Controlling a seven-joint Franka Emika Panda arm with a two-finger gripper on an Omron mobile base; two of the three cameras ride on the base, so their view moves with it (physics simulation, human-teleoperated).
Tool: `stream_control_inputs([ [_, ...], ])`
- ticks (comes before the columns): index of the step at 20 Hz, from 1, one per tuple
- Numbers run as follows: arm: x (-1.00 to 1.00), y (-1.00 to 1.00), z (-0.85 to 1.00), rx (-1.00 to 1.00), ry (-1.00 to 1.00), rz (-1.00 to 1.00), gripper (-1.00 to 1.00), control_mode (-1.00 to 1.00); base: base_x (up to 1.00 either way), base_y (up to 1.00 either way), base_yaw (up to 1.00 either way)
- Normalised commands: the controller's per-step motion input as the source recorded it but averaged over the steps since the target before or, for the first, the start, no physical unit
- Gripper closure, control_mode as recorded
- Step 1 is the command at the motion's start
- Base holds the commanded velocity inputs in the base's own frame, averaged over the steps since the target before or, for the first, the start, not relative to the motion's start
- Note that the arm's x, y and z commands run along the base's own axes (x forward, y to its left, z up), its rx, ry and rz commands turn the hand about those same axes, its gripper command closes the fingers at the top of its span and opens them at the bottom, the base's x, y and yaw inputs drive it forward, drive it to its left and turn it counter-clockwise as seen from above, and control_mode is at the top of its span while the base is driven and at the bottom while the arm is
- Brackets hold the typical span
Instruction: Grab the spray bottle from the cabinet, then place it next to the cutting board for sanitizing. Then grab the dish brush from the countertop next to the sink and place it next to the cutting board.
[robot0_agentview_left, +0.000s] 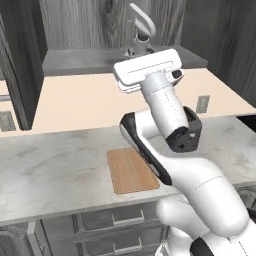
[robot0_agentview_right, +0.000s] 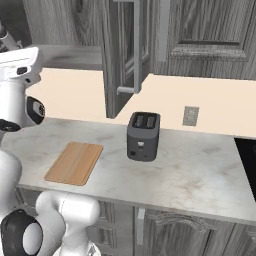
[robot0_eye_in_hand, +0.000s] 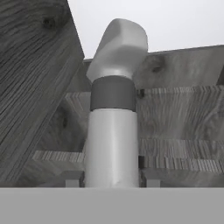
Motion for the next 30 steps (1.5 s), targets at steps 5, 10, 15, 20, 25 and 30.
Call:
stream_control_inputs([
  [5,-0.37,-0.1,-0.21,0.08,-0.03,-0.01,1.0,-1.0,0.0,0.0,0.0],
  [10,-0.1,-0.7,-0.43,0.0,0.01,0.0,1.0,-1.0,0.0,0.0,0.0],
  [15,0.0,-0.94,-0.47,0.0,0.05,0.0,1.0,-1.0,0.0,0.0,0.0],
  [20,0.0,-0.64,-0.47,-0.06,0.0,0.0,1.0,-1.0,0.0,0.0,0.0],
  [25,0.05,-0.7,-0.57,-0.1,0.03,0.0,1.0,-1.0,0.0,0.0,0.0],
  [30,0.3,-0.58,-0.59,-0.08,0.05,0.05,1.0,-1.0,0.0,0.0,0.0],
])
